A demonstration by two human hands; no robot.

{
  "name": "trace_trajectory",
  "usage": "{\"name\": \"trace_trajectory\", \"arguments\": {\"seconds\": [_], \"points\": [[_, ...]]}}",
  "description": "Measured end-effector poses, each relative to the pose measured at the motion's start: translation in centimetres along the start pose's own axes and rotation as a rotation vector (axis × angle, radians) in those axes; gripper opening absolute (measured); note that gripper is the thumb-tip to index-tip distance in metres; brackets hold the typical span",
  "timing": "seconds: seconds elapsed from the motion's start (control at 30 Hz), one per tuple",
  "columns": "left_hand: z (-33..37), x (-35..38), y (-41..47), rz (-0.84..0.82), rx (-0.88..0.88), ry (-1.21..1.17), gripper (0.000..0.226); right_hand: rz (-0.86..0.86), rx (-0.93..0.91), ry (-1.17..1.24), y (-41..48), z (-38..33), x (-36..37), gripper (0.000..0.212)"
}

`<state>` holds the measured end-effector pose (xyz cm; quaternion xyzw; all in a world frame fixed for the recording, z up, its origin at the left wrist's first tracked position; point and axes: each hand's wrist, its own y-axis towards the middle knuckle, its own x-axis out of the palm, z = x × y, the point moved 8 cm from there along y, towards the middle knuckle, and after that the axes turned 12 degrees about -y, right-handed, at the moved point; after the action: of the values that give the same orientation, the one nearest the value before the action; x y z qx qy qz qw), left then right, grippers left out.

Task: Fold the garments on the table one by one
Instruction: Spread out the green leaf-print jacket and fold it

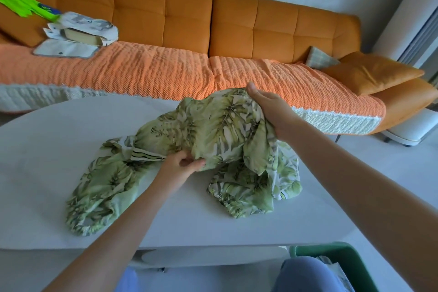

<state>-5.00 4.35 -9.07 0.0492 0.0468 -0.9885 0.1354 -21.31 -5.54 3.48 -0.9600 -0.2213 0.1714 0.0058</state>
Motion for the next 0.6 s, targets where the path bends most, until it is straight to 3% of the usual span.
{"name": "trace_trajectory", "arguments": {"seconds": [0.07, 0.2, 0.27, 0.37, 0.43, 0.5, 0.6], "points": [[1.0, 0.3, -0.1, -0.022, 0.009, -0.133, 0.006, 0.075, -0.02, -0.118, 0.7, 0.1, -0.9, 0.034], [2.8, -0.5, -0.3, 0.05, -0.066, -0.593, 0.022, 0.335, -0.048, -0.641, 2.3, 2.1, -4.3, 0.039], [4.3, -0.4, -0.2, 0.044, -0.128, -0.86, 0.026, 0.262, -0.088, -0.728, 1.2, 2.8, -4.1, 0.053], [7.4, 0.5, -0.7, -0.05, -0.208, -1.162, 0.032, -0.134, -0.271, -0.636, -3.2, 2.5, -0.1, 0.082], [9.0, 1.1, -0.9, -0.1, -0.212, -1.254, 0.036, -0.336, -0.345, -0.745, -6.8, 3.3, 3.1, 0.108], [9.8, 1.5, -0.9, -0.102, -0.182, -1.271, 0.036, -0.298, -0.394, -1.023, -8.0, 5.2, 4.6, 0.13], [9.2, 1.8, -1.0, -0.051, -0.183, -1.269, 0.031, -0.119, -0.378, -1.139, -7.4, 7.2, 4.9, 0.13]]}}
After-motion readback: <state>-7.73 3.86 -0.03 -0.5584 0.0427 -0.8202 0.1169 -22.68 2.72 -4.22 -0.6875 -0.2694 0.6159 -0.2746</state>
